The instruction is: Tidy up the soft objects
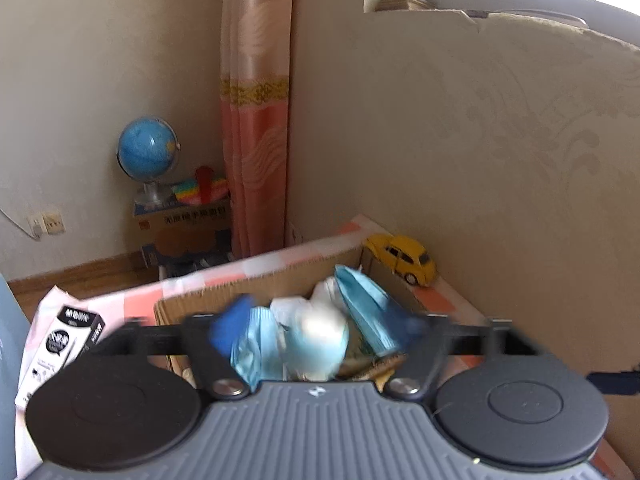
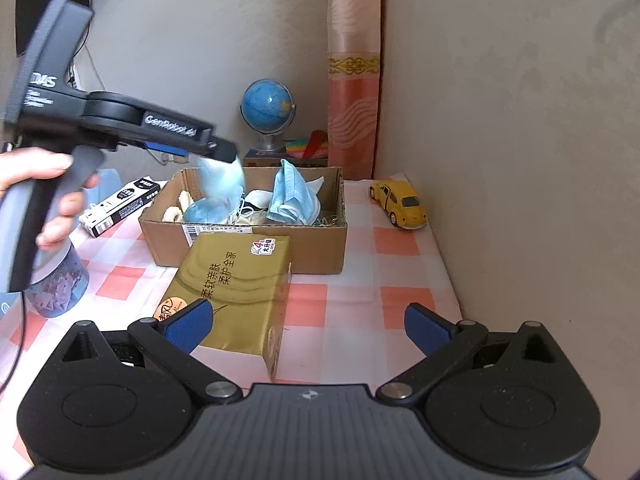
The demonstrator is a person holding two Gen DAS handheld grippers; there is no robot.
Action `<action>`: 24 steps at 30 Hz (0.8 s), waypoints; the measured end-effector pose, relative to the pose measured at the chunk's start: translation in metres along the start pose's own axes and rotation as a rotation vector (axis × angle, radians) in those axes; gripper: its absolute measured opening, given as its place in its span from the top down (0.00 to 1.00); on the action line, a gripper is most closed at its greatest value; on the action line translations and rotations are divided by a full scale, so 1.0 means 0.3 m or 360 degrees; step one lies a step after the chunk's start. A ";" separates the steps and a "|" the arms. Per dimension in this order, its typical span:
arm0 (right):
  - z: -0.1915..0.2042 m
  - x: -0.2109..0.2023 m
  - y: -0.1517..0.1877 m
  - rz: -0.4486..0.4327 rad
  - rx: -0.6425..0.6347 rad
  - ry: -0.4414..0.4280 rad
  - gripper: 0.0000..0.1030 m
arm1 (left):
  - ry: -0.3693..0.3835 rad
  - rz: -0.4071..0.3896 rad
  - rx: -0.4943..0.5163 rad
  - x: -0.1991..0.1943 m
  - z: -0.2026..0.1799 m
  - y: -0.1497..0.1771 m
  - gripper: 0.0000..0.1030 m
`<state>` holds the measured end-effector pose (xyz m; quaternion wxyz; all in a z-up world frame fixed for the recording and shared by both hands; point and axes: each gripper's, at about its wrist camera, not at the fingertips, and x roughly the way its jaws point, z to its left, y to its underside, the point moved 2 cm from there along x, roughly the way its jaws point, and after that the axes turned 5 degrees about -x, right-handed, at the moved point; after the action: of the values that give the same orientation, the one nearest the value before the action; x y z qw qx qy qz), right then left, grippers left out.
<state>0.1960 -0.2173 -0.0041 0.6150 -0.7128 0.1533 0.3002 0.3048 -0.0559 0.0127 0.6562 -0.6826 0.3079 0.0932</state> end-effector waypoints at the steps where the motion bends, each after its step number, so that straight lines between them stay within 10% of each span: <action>1: 0.001 -0.004 0.001 -0.0004 0.0002 -0.0001 0.00 | -0.0025 -0.0042 0.0008 -0.009 -0.003 0.003 0.03; 24: 0.068 -0.029 -0.106 0.0214 0.0151 0.0216 0.00 | -0.0345 0.0124 -0.0120 -0.375 -0.008 0.232 0.00</action>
<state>0.2031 -0.1926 0.0249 0.6148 -0.6896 0.2562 0.2842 0.1770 -0.0211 0.0143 0.6554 -0.6802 0.2579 0.2032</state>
